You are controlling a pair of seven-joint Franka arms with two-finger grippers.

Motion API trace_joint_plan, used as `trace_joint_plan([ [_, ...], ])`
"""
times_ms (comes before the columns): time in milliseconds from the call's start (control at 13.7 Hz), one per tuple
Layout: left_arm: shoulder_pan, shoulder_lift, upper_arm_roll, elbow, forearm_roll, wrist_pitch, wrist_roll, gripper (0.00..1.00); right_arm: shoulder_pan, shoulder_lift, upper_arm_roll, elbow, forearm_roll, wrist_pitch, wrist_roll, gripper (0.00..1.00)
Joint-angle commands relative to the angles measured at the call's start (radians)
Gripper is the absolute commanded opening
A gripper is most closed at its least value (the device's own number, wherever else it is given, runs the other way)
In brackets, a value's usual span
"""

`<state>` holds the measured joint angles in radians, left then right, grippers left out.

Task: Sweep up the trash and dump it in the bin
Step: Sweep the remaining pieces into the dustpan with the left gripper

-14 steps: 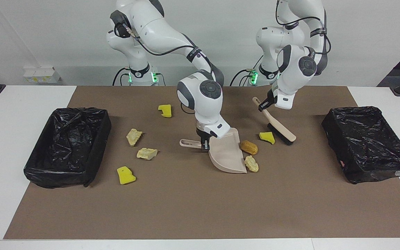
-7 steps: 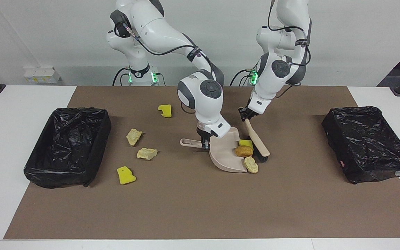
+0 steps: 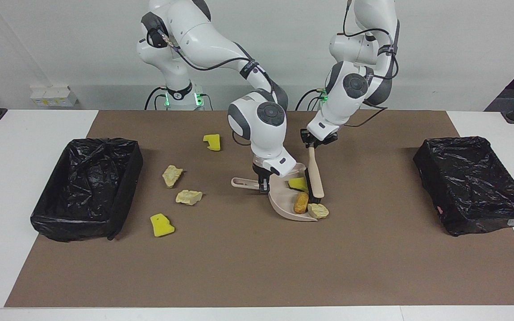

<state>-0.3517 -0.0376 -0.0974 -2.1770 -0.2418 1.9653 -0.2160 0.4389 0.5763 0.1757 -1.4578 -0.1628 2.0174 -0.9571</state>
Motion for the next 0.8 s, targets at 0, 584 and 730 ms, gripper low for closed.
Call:
trace_joint_plan([
  [0,0.059,-0.002,0.002,0.109,0.092,-0.143,0.137,0.0,-0.011,-0.033,0.008,-0.045,0.02,0.004,0.018,0.0],
  [584,0.162,0.165,0.002,0.149,0.248,0.107,0.259,0.0,-0.012,-0.052,0.007,-0.093,0.02,0.029,0.034,0.0],
  [730,0.148,0.197,-0.002,0.148,0.268,0.092,0.26,0.0,-0.012,-0.053,0.008,-0.093,0.02,0.029,0.034,0.0],
])
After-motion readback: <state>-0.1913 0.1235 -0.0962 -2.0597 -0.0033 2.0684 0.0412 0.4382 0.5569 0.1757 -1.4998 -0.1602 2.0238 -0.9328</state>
